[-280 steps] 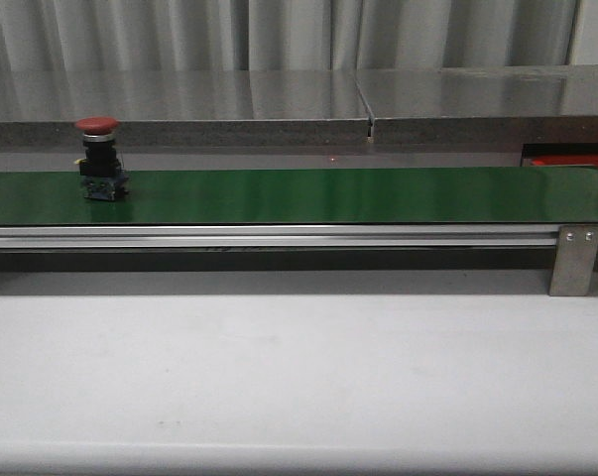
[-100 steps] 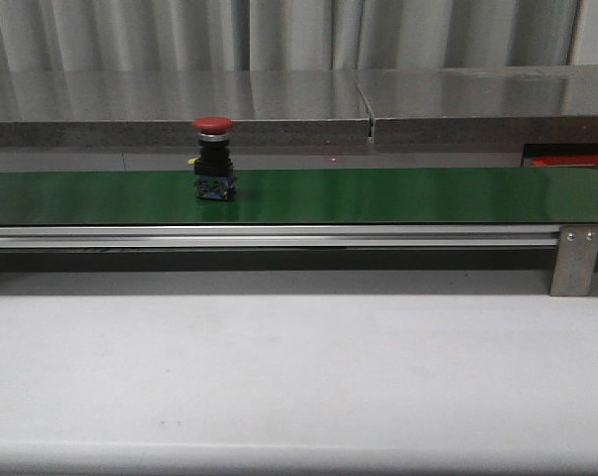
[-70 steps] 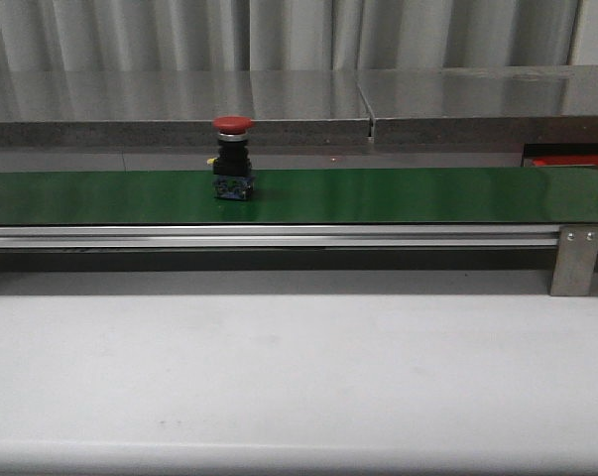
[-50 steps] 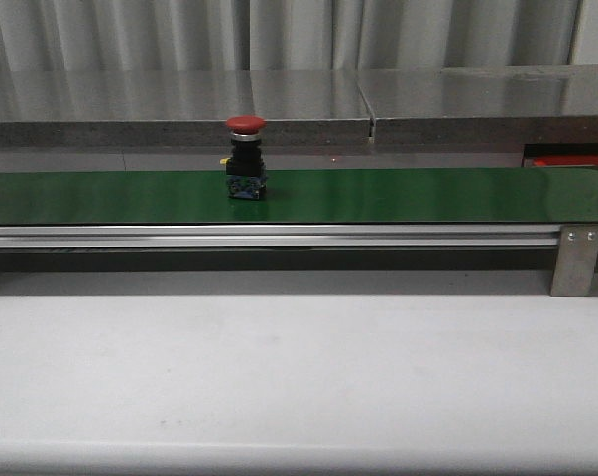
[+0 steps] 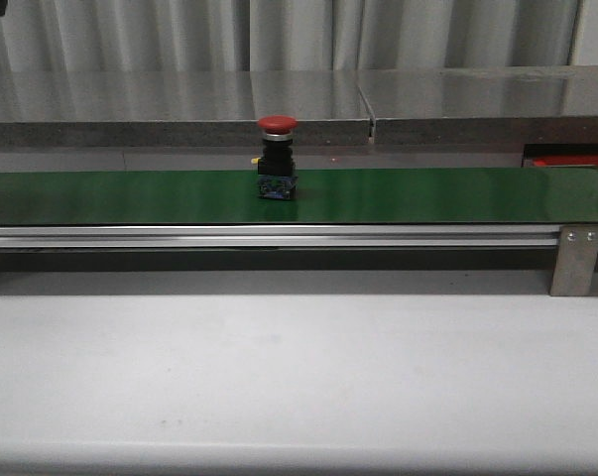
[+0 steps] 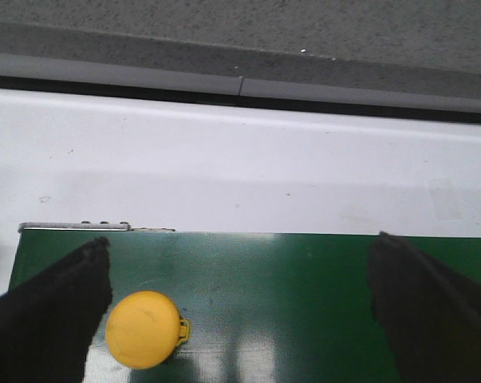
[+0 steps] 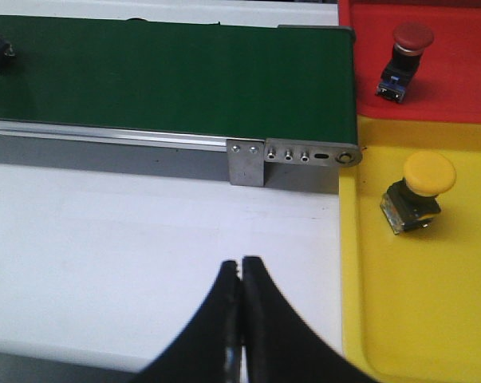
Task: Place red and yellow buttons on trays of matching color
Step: 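Set the yellow button on the belt with the left gripper, then lower the right gripper onto the red button at the belt's end and grasp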
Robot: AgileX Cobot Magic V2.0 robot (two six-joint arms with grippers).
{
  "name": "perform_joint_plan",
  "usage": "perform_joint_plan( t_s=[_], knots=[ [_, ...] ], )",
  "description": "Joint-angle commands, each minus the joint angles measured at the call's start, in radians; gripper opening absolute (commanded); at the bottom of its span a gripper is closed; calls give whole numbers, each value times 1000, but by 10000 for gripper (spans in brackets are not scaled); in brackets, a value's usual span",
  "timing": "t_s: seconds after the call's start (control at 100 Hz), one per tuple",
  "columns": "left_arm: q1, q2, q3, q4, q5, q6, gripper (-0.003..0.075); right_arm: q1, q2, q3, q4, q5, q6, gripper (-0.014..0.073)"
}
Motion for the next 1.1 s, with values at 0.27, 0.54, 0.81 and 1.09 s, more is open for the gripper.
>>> perform_joint_plan(
  t_s=[0.27, 0.54, 0.81, 1.09],
  knots=[
    [-84, -432, 398, -31, -260, 0, 621, 0, -1, -25, 10, -61, -8, -67],
    [-113, -768, 800, -70, -434, 0, 620, 0, -1, -25, 10, -61, -8, -67],
    [-113, -1018, 1009, -96, -420, 0, 416, 0, -1, -25, 11, -61, -8, -67],
    [-113, -1113, 1061, -96, -418, 0, -19, 0, -1, -25, 25, -44, -8, -67]
  ],
)
